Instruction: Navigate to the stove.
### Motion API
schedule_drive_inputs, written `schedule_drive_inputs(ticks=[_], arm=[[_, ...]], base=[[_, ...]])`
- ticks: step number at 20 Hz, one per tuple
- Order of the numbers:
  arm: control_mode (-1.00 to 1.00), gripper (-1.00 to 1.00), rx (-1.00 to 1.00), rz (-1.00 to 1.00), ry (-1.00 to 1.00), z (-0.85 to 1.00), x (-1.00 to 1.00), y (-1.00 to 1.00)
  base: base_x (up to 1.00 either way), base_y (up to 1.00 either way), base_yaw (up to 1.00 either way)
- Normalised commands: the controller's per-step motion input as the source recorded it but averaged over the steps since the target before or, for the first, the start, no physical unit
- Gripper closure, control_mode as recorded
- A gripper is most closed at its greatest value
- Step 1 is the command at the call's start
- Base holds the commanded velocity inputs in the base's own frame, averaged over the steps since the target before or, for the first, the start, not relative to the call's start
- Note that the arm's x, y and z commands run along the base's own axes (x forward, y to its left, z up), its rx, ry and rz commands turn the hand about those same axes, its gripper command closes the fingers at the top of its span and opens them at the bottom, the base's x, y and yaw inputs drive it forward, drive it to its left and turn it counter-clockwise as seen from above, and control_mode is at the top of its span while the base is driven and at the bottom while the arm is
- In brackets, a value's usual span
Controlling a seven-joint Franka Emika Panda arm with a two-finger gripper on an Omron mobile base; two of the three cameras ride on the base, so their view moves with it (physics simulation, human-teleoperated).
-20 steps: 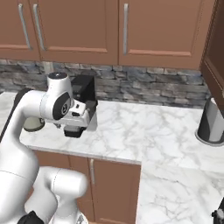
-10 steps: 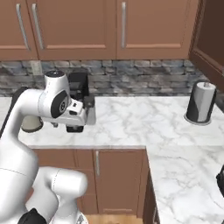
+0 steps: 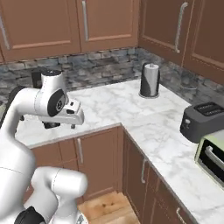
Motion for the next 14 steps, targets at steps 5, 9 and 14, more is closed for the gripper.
schedule_drive_inputs(ticks=[5, 9, 14], arm=[[1.0, -1.0, 0.0, 0.0, 0.0, 0.0, 0.0, 0.0], [1.0, -1.0, 0.0, 0.0, 0.0, 0.0, 0.0, 0.0], [1.0, -1.0, 0.0, 0.0, 0.0, 0.0, 0.0, 0.0]], base=[[-0.33, -0.26, -0.59], [-0.11, -0.52, -0.55], [0.0, -0.84, -0.45]])
